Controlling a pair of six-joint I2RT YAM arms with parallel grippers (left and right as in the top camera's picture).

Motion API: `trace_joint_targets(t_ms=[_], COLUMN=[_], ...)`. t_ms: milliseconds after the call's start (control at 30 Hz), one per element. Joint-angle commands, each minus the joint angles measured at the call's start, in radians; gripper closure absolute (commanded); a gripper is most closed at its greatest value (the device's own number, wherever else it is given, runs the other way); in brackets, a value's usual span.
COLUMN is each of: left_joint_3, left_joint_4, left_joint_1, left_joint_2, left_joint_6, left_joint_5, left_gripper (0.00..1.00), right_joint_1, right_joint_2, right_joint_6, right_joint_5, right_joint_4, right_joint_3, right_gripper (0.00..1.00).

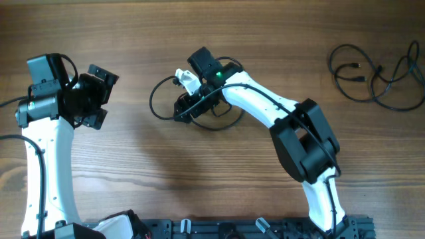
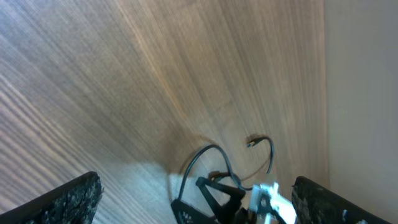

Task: Untangle cables

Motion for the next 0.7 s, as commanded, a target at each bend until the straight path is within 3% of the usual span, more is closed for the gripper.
trace_joint_targets(t_ms=[0, 167, 300, 367, 400, 567, 667], left_joint_3=[-0.006, -0.006, -0.006, -0.006, -0.006, -0.006, -0.006], left_joint_4=[-0.007, -0.007, -0.007, -0.007, -0.007, -0.007, -0.007], left_joint_1=[0.010, 0.010, 0.010, 0.010, 0.010, 0.010, 0.010], left_joint_2=[-0.021, -0.021, -0.021, -0.021, -0.021, -0.021, -0.021], left_joint_6=[0.028, 0.027, 0.028, 0.027, 0.027, 0.027, 0.028], left_joint_5=[-0.006, -0.006, -0.006, -0.006, -0.006, -0.006, -0.006], left_gripper=[0.00, 0.00, 0.00, 0.00, 0.00, 0.00, 0.00], right_joint_1=[-0.002, 0.024, 0.044, 0.056, 0.056, -0.035, -0.162], right_joint_2=[0.053, 0.097, 0.097, 0.096, 0.093, -0.076, -0.312], right_joint_6=[0.040, 0.041, 0.048, 0.050, 0.072, 0.105, 0.098], right_joint_5=[0.009, -0.022, -0.021, -0.021, -0.021, -0.029, -0.024], right_joint_4=[0.022, 0.053, 0.085, 0.091, 0.087, -0.005, -0.026], right_joint_3=[-0.010, -0.011, -0.011, -0.010, -0.006, 0.051, 0.058], right_gripper=[0.24, 0.38, 0.62, 0.89, 0.96, 0.96, 0.96])
